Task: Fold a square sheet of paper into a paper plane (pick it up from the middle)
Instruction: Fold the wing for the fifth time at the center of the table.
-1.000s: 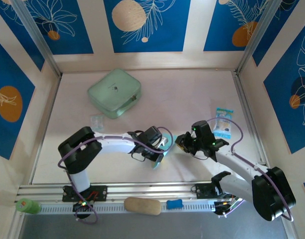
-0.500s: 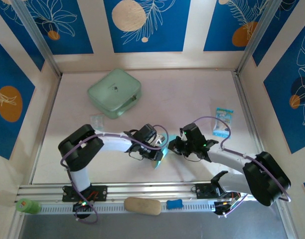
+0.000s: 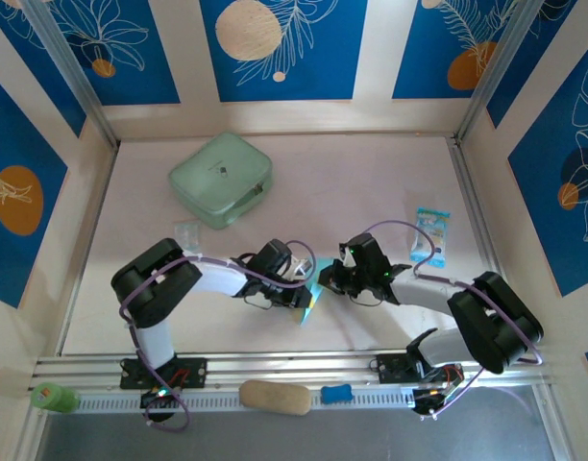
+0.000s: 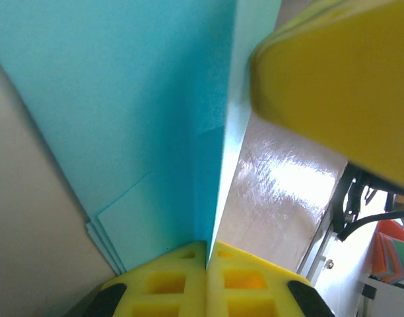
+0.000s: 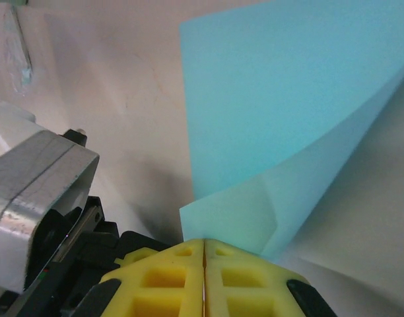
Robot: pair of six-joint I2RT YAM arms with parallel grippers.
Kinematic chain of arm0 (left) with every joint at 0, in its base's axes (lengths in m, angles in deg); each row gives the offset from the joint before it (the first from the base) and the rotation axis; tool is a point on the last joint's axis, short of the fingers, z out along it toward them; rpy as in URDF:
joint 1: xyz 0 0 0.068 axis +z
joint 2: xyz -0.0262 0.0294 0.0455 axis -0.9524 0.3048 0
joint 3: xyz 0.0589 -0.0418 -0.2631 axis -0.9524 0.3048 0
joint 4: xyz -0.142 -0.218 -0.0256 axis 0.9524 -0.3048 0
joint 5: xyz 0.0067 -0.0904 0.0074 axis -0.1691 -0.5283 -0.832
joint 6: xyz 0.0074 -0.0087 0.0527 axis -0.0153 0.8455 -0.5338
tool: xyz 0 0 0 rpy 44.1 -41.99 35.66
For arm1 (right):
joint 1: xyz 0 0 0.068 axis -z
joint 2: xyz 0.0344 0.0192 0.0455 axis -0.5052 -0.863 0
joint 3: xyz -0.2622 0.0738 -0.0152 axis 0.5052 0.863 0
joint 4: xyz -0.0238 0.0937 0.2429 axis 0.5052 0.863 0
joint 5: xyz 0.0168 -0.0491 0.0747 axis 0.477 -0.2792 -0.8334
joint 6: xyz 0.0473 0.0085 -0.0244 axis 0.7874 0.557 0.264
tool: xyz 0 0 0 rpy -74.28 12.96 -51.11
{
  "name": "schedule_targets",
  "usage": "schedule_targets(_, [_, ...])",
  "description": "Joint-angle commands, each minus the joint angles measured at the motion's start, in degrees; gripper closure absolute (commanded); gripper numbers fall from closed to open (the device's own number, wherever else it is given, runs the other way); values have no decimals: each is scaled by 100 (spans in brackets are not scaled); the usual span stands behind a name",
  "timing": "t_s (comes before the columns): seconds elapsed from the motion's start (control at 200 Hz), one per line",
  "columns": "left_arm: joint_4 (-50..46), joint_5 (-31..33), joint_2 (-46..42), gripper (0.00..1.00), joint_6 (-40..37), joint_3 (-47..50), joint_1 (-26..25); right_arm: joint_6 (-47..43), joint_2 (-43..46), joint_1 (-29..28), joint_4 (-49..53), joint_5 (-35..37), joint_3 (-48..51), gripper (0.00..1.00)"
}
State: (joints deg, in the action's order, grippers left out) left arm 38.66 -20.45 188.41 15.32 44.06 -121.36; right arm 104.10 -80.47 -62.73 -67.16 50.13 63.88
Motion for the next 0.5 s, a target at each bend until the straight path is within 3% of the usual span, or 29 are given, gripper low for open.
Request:
schedule_targets(0.0, [392, -189, 23, 100, 340, 210, 132, -140, -44, 103, -193, -226, -52, 93])
schedule_targets(0.495, [1378, -78, -332, 100, 613, 618, 159, -205, 92, 197, -519, -475, 94, 92])
